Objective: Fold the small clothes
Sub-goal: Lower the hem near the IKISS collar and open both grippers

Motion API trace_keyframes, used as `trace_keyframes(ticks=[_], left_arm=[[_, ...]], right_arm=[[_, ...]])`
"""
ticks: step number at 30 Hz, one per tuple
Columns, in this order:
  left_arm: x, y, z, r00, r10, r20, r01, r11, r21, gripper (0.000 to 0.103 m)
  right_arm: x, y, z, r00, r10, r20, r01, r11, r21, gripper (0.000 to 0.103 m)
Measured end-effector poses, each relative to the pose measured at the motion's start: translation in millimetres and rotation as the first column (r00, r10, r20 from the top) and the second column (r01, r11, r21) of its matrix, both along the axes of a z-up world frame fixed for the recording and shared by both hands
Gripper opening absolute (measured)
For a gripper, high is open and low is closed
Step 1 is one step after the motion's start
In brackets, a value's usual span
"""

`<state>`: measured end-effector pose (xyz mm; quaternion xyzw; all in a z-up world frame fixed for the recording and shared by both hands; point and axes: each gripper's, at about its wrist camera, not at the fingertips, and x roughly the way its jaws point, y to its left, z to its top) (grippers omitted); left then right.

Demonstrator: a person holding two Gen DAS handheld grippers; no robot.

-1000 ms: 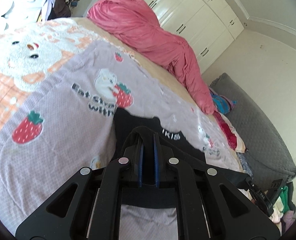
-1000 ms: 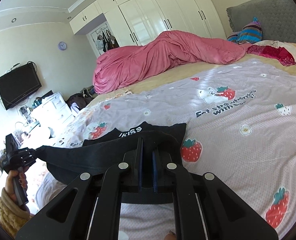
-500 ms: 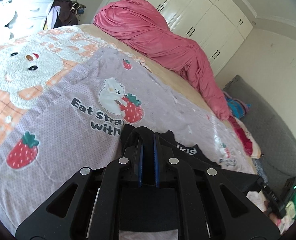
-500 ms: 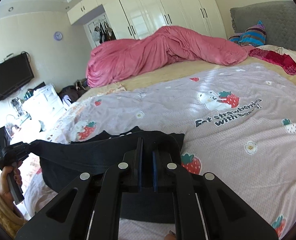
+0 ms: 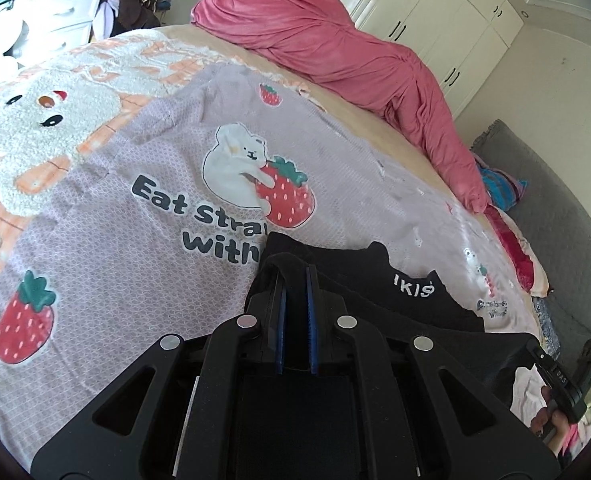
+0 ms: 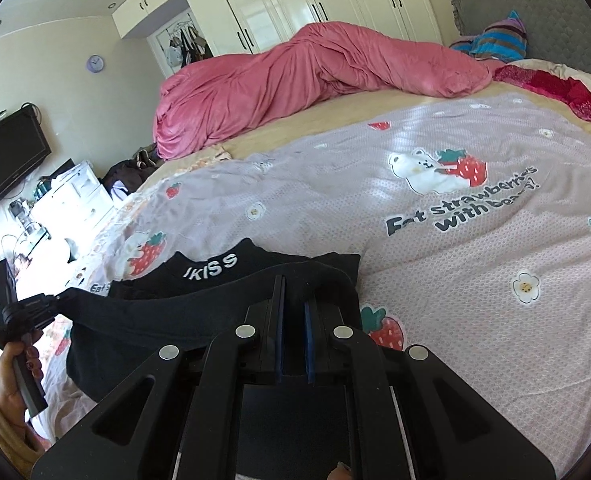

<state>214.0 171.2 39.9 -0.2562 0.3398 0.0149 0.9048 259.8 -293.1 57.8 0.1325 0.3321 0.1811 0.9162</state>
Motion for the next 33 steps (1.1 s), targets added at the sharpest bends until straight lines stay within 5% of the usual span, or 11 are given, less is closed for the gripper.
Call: trace_keyframes(ticks=[6, 8, 10, 16, 20, 25, 30, 33], left_arm=[[6.9, -3.1, -2.4, 1.000, -0.002, -0.010, 0.002, 1.000, -0.006, 0.004], [7.1, -7.1, -0.1, 1.000, -0.016, -0.014, 0.016, 1.000, 0.006, 0.007], [4.6, -9.5, 5.4, 1.000, -0.023, 0.004, 0.023, 1.000, 0.012, 0.021], [-10.1, -14.4, 19.5, 0.998, -0.044, 0.043, 0.043, 0.999, 0.025, 0.023], [-23.2, -30.8, 19.3, 0.992, -0.127, 0.006, 0.127, 0.991, 0.046, 0.020], [-33.9, -81.9, 9.3, 0.956, -0.287, -0.062, 0.293, 0.939, 0.181, 0.011], [-20.8, -92.6, -30.8, 0.940, -0.270, -0.209, 0.321, 0.910, 0.265, 0.011], [-14.4, -88.2, -34.3, 0.943, -0.254, -0.215, 0.310, 0.905, 0.291, 0.011]], right_arm=[[11.1, -0.1, -18.9, 0.998, -0.018, -0.062, 0.018, 1.000, -0.002, 0.013], [8.9, -2.2, -21.2, 0.998, -0.021, -0.061, 0.021, 1.000, -0.007, 0.035], [4.1, -6.1, -18.5, 0.998, -0.043, -0.039, 0.042, 0.999, -0.018, 0.048], [-12.9, -22.5, -7.0, 0.998, -0.061, 0.013, 0.061, 0.998, 0.004, 0.047], [-24.4, -12.9, -6.0, 1.000, 0.022, 0.010, -0.021, 0.997, -0.079, 0.016], [-24.1, 14.1, -22.4, 0.992, 0.111, -0.054, -0.119, 0.977, -0.176, 0.014], [-12.1, 35.7, -41.4, 0.986, 0.120, -0.114, -0.144, 0.961, -0.235, 0.014], [0.3, 45.0, -43.0, 0.985, 0.116, -0.125, -0.144, 0.957, -0.251, 0.014]])
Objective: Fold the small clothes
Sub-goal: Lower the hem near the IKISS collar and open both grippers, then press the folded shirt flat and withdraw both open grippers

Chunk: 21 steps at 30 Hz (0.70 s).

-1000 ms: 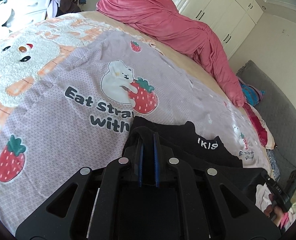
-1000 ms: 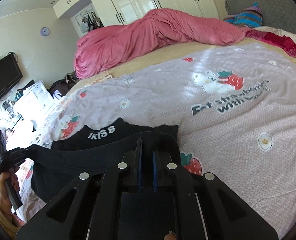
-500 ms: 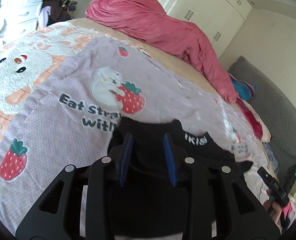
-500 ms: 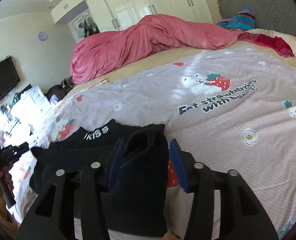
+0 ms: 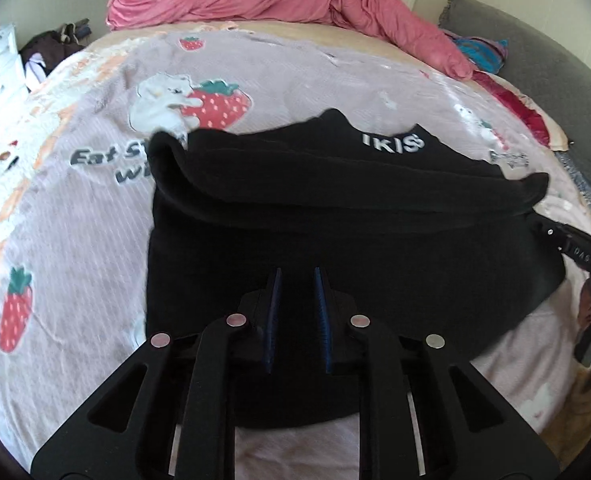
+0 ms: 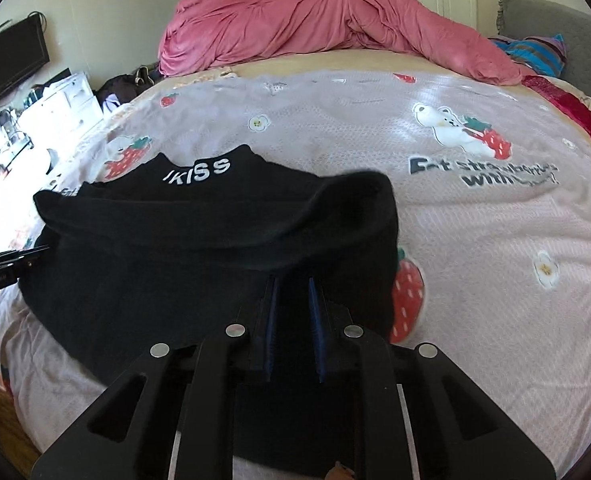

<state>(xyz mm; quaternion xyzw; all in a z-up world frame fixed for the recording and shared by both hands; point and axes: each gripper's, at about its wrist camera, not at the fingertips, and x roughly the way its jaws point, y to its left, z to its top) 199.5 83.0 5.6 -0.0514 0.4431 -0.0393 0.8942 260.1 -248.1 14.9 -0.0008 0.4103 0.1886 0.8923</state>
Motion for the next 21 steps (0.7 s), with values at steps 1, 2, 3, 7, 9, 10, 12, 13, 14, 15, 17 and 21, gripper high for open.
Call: trace_keyframes(ticks=[1, 2, 3, 7, 9, 10, 12, 13, 14, 15, 17, 21], left_arm=[[4.6, 0.6, 0.6, 1.000, 0.006, 0.007, -0.006, 1.000, 0.021, 0.011], [8.8, 0.9, 0.8, 1.000, 0.012, 0.017, -0.013, 0.999, 0.038, 0.011], [12.2, 1.2, 0.7, 1.000, 0.018, 0.024, -0.020, 0.999, 0.050, 0.011], [33.3, 8.9, -3.7, 0.997, 0.064, 0.033, -0.065, 0.998, 0.028, 0.011], [41.5, 11.0, -2.0, 0.996, 0.081, 0.036, -0.082, 0.997, 0.009, 0.011], [46.0, 12.4, 0.7, 0.995, 0.093, 0.046, -0.093, 0.996, -0.006, 0.011], [52.9, 15.3, 4.0, 0.992, 0.112, 0.067, -0.110, 0.994, -0.024, 0.015], [56.3, 18.7, 5.2, 0.988, 0.130, 0.077, -0.128, 0.991, -0.031, 0.017], [59.0, 23.5, 6.2, 0.985, 0.153, 0.085, -0.150, 0.988, -0.042, 0.017], [60.6, 28.8, 7.3, 0.980, 0.175, 0.091, -0.170, 0.984, -0.060, 0.018], [62.2, 45.5, 9.3, 0.967, 0.237, 0.096, -0.225, 0.967, -0.117, 0.020], [61.8, 72.1, 11.2, 0.948, 0.307, 0.080, -0.287, 0.937, -0.199, 0.027]], right_arm=[[4.8, 3.0, 0.5, 1.000, -0.001, 0.000, 0.001, 1.000, -0.005, 0.014], [9.0, 5.4, 0.8, 1.000, -0.002, 0.002, 0.002, 1.000, -0.009, 0.014], [14.7, 7.9, 1.5, 1.000, -0.006, 0.004, 0.006, 1.000, -0.011, 0.014], [29.5, 12.2, 0.6, 1.000, -0.021, 0.018, 0.021, 1.000, -0.013, 0.014], [37.8, 11.9, -0.5, 0.999, -0.037, 0.028, 0.038, 0.999, -0.030, 0.014], [41.4, 11.0, -0.9, 0.998, -0.045, 0.032, 0.046, 0.998, -0.031, 0.014], [49.5, 6.4, -0.5, 0.997, -0.069, 0.044, 0.071, 0.997, -0.032, 0.014], [52.3, 4.8, -0.4, 0.996, -0.078, 0.047, 0.079, 0.996, -0.031, 0.014], [55.9, 1.4, -0.2, 0.994, -0.094, 0.052, 0.095, 0.995, -0.028, 0.014], [58.4, -2.0, -0.2, 0.993, -0.107, 0.057, 0.109, 0.994, -0.024, 0.014], [62.2, -8.9, 0.7, 0.987, -0.143, 0.073, 0.145, 0.989, -0.025, 0.014], [65.5, -24.3, -0.8, 0.981, -0.181, 0.069, 0.182, 0.983, -0.008, 0.021]])
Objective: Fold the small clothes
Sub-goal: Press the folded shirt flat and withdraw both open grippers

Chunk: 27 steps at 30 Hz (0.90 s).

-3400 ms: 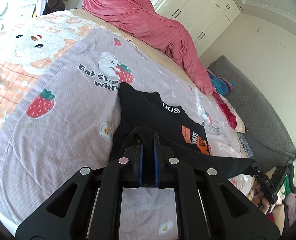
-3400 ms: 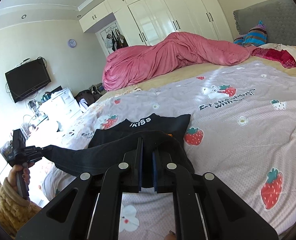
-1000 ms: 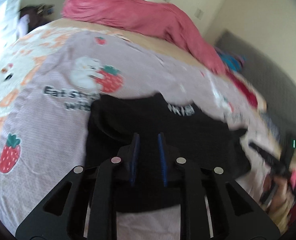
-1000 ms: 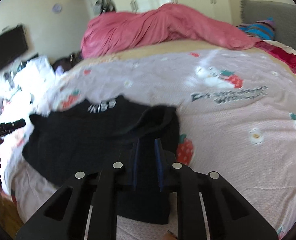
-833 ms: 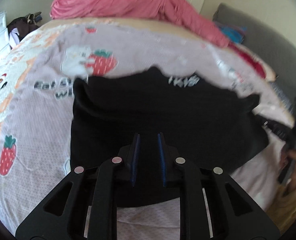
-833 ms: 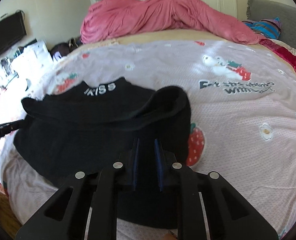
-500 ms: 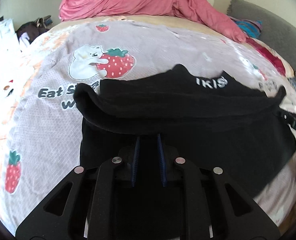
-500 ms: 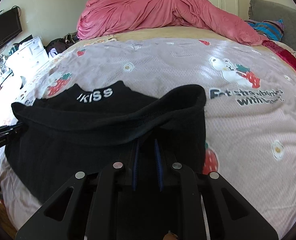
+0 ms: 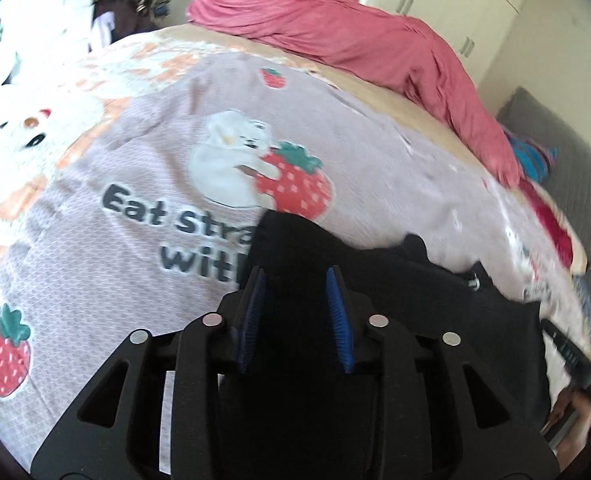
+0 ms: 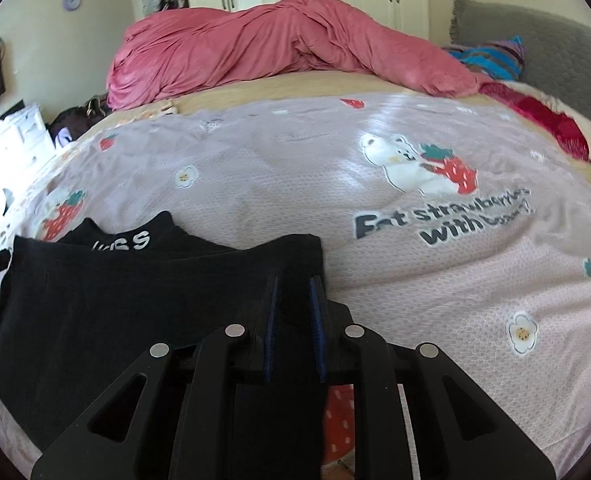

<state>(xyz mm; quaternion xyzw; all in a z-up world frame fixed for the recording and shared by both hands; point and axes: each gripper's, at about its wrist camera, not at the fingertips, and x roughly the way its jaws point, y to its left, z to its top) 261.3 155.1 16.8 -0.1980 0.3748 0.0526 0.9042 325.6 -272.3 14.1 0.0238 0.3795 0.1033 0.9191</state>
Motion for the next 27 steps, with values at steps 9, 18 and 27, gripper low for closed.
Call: trace_keyframes(ticks=[9, 18, 27], left_arm=[[11.9, 8.8, -27.0, 0.995, -0.040, -0.095, 0.032, 0.995, -0.090, 0.039], [3.1, 10.5, -4.2, 0.999, -0.026, 0.029, 0.028, 0.995, -0.096, 0.004], [13.7, 3.0, 4.3, 0.998, 0.001, 0.062, 0.000, 1.000, -0.020, 0.004]], right_arm=[[5.2, -5.4, -9.6, 0.997, 0.043, -0.063, -0.039, 0.996, 0.075, 0.045], [-3.6, -9.6, -3.2, 0.998, 0.041, -0.041, -0.035, 0.992, 0.123, 0.007], [5.1, -17.6, -0.1, 1.000, -0.018, 0.000, 0.018, 0.994, 0.106, 0.007]])
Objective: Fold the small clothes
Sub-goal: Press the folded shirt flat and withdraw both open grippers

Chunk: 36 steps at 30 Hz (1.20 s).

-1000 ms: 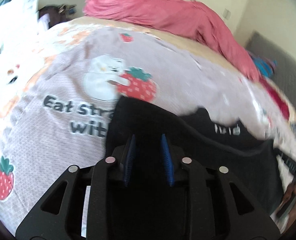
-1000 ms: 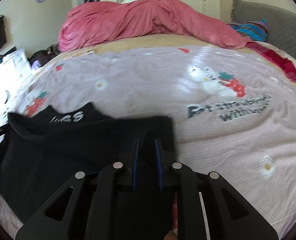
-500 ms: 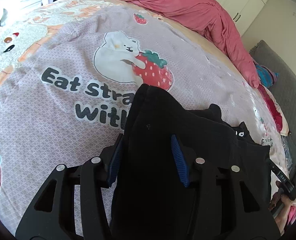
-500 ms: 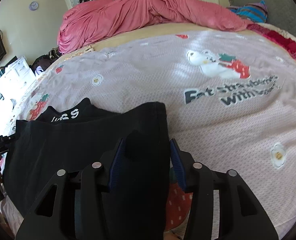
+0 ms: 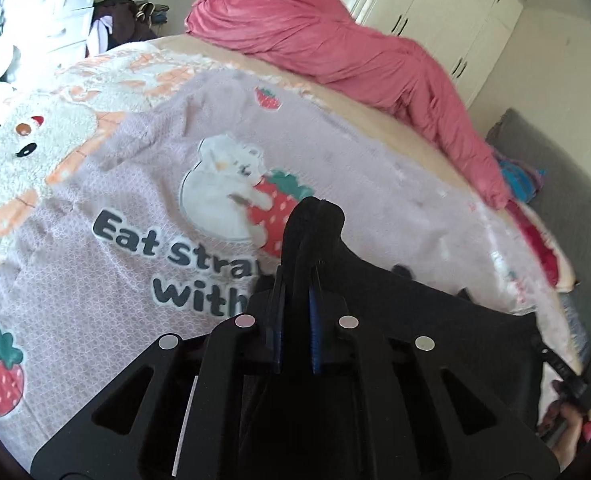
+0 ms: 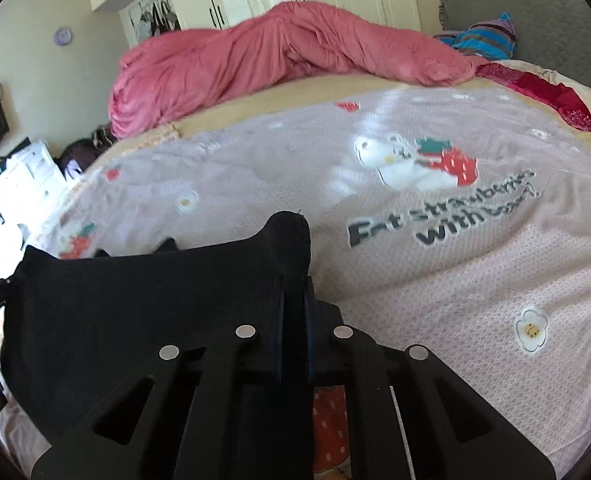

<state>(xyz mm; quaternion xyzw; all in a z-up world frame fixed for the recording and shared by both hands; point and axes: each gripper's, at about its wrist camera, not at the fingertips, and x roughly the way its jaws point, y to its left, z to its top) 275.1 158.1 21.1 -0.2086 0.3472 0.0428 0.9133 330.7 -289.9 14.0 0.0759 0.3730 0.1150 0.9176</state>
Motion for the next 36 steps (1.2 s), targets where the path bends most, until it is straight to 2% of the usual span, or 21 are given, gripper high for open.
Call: trace_keyframes(ticks=[4, 9, 11, 15, 20, 21, 24, 28, 32, 36], left_arm=[[8.1, 0.3, -23.9, 0.996, 0.014, -0.090, -0.011, 0.999, 0.035, 0.005], [5.8, 2.4, -29.0, 0.995, 0.012, -0.100, -0.009, 0.999, 0.031, 0.008], [5.0, 1.4, -28.0, 0.994, 0.008, -0.107, -0.004, 0.999, 0.035, 0.010], [3.7, -0.8, -28.2, 0.993, 0.004, -0.117, 0.000, 0.999, 0.037, 0.011], [1.8, -3.5, -27.8, 0.991, -0.006, -0.132, 0.012, 0.999, 0.050, 0.015], [1.3, -4.4, -27.4, 0.991, -0.007, -0.135, 0.015, 0.998, 0.054, 0.016], [-1.9, -6.3, -26.8, 0.990, -0.014, -0.143, 0.024, 0.997, 0.072, 0.024], [-8.7, -8.2, -27.7, 0.987, -0.022, -0.157, 0.037, 0.995, 0.091, 0.033], [-17.4, -8.4, -27.8, 0.986, -0.032, -0.162, 0.047, 0.995, 0.089, 0.038], [-25.7, -7.8, -27.9, 0.983, -0.044, -0.177, 0.061, 0.993, 0.096, 0.052]], right_arm=[[4.4, 5.0, -13.5, 0.999, -0.005, -0.042, 0.003, 0.999, -0.046, 0.008], [3.9, 0.4, -18.8, 0.997, -0.030, -0.069, 0.027, 0.998, -0.049, 0.014], [2.6, -2.8, -21.0, 0.996, -0.042, -0.076, 0.039, 0.998, -0.041, 0.020], [-3.4, -6.0, -20.5, 0.995, -0.060, -0.081, 0.058, 0.998, -0.031, 0.026], [-14.1, -8.8, -18.9, 0.994, -0.079, -0.082, 0.076, 0.997, -0.033, 0.042], [-16.5, -9.5, -18.1, 0.994, -0.080, -0.081, 0.078, 0.997, -0.030, 0.043], [-24.9, -10.5, -15.6, 0.993, -0.086, -0.076, 0.084, 0.996, -0.036, 0.055], [-36.0, -11.4, -15.5, 0.993, -0.086, -0.085, 0.083, 0.996, -0.033, 0.060], [-45.6, -12.7, -19.3, 0.988, -0.110, -0.108, 0.105, 0.993, -0.051, 0.066], [-53.7, -16.6, -22.1, 0.984, -0.129, -0.125, 0.122, 0.991, -0.058, 0.066]])
